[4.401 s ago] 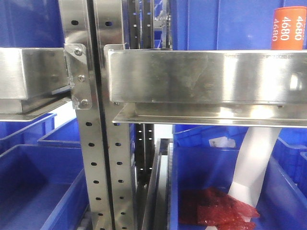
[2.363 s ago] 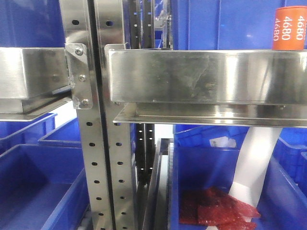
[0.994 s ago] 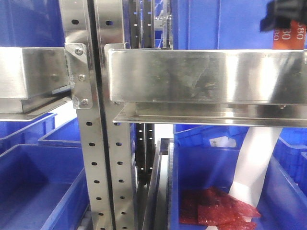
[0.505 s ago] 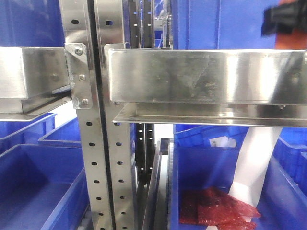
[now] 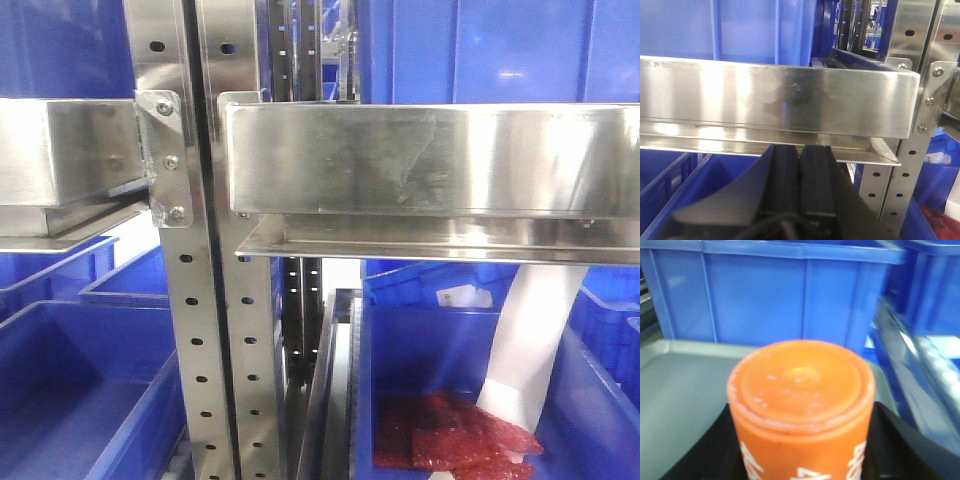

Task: Grab orange capacitor from left shelf to right conveyor
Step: 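Lift the capacitor and withdraw the right gripper from the shelf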

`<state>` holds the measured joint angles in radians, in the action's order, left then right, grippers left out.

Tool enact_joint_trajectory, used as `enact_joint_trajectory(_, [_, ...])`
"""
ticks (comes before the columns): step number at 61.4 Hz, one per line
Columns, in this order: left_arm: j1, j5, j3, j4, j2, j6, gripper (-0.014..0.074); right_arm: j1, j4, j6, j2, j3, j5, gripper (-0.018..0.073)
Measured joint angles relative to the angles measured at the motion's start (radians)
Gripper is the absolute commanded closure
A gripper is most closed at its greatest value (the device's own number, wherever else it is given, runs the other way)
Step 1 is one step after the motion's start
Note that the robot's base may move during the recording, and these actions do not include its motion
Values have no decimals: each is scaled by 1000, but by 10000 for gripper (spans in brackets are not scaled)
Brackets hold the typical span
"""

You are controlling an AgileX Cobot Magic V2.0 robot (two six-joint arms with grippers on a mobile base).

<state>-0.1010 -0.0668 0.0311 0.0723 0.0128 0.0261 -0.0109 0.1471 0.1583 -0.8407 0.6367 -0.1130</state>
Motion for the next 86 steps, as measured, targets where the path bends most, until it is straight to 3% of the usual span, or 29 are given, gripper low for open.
enact_joint_trajectory(24, [0,0,0,0,0,0,723,-1,1,1,526,-163,-298,493])
enact_joint_trajectory(34, [0,0,0,0,0,0,723,-1,1,1,651,-163,-333,493])
enact_joint_trajectory(86, [0,0,0,0,0,0,723,-1,1,1,700,-163,-338,493])
